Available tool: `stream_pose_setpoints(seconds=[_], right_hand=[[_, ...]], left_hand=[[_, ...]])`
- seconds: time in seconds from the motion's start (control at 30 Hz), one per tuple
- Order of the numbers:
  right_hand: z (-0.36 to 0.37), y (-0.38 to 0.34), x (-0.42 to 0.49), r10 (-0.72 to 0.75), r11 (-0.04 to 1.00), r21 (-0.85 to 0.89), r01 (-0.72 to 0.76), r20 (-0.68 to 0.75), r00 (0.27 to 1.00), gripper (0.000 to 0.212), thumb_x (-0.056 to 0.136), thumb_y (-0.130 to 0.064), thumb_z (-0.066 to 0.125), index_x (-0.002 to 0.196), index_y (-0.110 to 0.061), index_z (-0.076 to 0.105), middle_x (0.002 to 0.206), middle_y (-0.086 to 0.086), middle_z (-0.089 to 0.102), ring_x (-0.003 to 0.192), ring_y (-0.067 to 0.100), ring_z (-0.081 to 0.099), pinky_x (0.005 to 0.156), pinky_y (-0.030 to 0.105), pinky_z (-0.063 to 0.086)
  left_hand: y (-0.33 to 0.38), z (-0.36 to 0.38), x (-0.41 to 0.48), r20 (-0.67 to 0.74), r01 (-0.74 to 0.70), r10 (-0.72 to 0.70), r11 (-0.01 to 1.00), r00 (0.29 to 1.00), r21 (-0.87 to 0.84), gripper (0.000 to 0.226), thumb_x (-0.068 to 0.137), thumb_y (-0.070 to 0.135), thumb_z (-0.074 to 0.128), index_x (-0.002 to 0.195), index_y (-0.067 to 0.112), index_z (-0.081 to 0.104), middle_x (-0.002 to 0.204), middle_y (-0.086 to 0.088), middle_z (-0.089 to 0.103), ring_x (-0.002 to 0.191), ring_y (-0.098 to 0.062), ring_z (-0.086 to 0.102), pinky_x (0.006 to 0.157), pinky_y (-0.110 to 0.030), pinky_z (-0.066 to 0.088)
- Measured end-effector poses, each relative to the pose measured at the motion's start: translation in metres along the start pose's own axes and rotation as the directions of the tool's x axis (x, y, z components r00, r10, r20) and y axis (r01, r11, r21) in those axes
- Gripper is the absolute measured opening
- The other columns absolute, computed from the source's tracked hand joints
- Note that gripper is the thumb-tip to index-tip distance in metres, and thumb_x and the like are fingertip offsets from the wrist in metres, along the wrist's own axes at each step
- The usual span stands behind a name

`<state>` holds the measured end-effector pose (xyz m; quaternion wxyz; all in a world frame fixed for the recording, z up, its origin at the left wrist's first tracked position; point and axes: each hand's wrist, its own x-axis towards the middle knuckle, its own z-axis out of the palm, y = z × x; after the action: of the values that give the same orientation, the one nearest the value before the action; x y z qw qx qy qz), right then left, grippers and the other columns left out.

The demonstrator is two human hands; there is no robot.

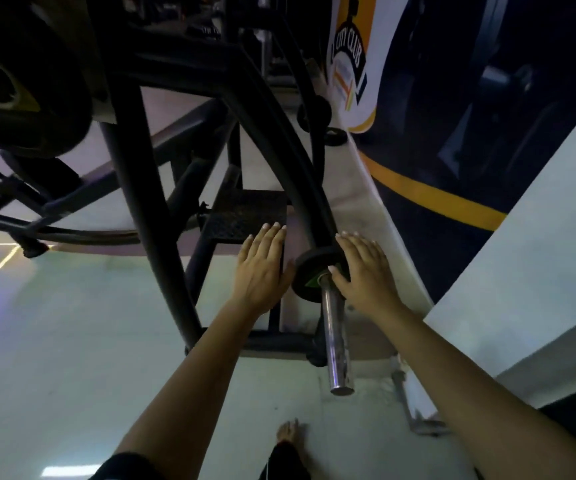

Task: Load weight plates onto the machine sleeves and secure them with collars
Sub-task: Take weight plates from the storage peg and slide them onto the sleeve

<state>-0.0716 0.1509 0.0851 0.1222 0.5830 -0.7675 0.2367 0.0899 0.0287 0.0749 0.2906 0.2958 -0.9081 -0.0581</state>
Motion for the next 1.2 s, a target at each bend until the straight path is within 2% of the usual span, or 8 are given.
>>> stream_pose_setpoints(seconds=[0.13,0.23,0.37,0.47,0.53,0.63,0.8,1.2], right_hand=[[0.036,0.043,0.025,0.082,0.997,-0.012,-0.081,0.084,0.993,0.052,0.084,-0.022,0.062,0.129,-0.003,0.045,0.132,0.016,0.051,0.124,0.031,0.044,0.106,0.046,0.033],[0.071,0.081,0.055,0.149,0.989,-0.016,-0.149,0.231,0.962,0.055,0.084,-0.025,0.063,0.132,-0.006,0.042,0.134,0.013,0.049,0.126,0.028,0.041,0.107,0.041,0.028],[0.106,0.121,0.08,0.204,0.977,-0.033,-0.213,0.46,0.864,0.063,0.081,-0.025,0.066,0.136,-0.012,0.037,0.136,0.01,0.046,0.126,0.026,0.039,0.106,0.035,0.024],[0.124,0.136,0.085,0.242,0.948,0.024,-0.317,0.594,0.767,0.055,0.081,-0.014,0.064,0.131,-0.014,0.042,0.128,0.01,0.052,0.117,0.028,0.046,0.098,0.035,0.035],[0.128,0.143,0.085,0.257,0.92,0.084,-0.384,0.612,0.748,0.047,0.079,-0.004,0.062,0.123,-0.012,0.049,0.121,0.011,0.054,0.112,0.028,0.048,0.093,0.033,0.038],[0.13,0.145,0.084,0.236,0.921,0.108,-0.374,0.611,0.756,0.044,0.076,-0.002,0.064,0.118,-0.01,0.053,0.117,0.012,0.057,0.109,0.027,0.048,0.087,0.027,0.035],[0.117,0.134,0.062,0.21,0.913,0.153,-0.378,0.618,0.757,0.044,0.074,-0.002,0.067,0.116,-0.008,0.055,0.115,0.013,0.058,0.108,0.028,0.049,0.09,0.034,0.04],[0.042,0.063,-0.105,0.179,0.879,0.236,-0.414,0.642,0.746,0.038,0.082,-0.007,0.062,0.119,-0.011,0.052,0.116,0.008,0.055,0.106,0.023,0.051,0.091,0.037,0.044]], left_hand=[[-0.018,0.063,0.031,0.121,0.02,-0.015,0.999,0.993,-0.038,0.058,0.093,0.038,0.043,0.141,0.01,0.027,0.148,-0.012,0.031,0.139,-0.025,0.021,0.112,-0.041,0.014],[-0.039,0.119,0.061,0.261,0.084,-0.056,0.992,0.964,-0.098,0.059,0.091,0.038,0.045,0.14,0.01,0.029,0.146,-0.013,0.035,0.137,-0.027,0.026,0.111,-0.042,0.018],[-0.055,0.17,0.086,0.446,0.16,-0.066,0.971,0.893,-0.177,0.067,0.084,0.038,0.058,0.139,0.012,0.031,0.143,-0.011,0.039,0.133,-0.026,0.032,0.11,-0.039,0.022],[-0.06,0.188,0.088,0.557,0.253,-0.049,0.921,0.829,-0.296,0.057,0.079,0.027,0.066,0.129,0.015,0.042,0.129,-0.011,0.052,0.116,-0.028,0.048,0.095,-0.036,0.038],[-0.061,0.194,0.087,0.62,0.32,-0.041,0.882,0.783,-0.345,0.047,0.08,0.02,0.065,0.122,0.017,0.045,0.12,-0.009,0.055,0.105,-0.024,0.053,0.085,-0.029,0.042],[-0.063,0.196,0.094,0.658,0.353,-0.059,0.878,0.751,-0.324,0.038,0.081,0.016,0.063,0.117,0.016,0.051,0.113,-0.011,0.058,0.1,-0.027,0.056,0.082,-0.033,0.045],[-0.054,0.184,0.075,0.711,0.344,-0.048,0.896,0.701,-0.279,0.03,0.082,0.018,0.063,0.11,0.023,0.054,0.102,-0.001,0.058,0.093,-0.02,0.055,0.076,-0.027,0.04],[0.025,0.1,-0.085,0.635,0.273,-0.031,0.918,0.772,-0.288,0.039,0.081,0.018,0.066,0.117,0.019,0.052,0.112,-0.005,0.059,0.101,-0.02,0.057,0.09,-0.034,0.049]])
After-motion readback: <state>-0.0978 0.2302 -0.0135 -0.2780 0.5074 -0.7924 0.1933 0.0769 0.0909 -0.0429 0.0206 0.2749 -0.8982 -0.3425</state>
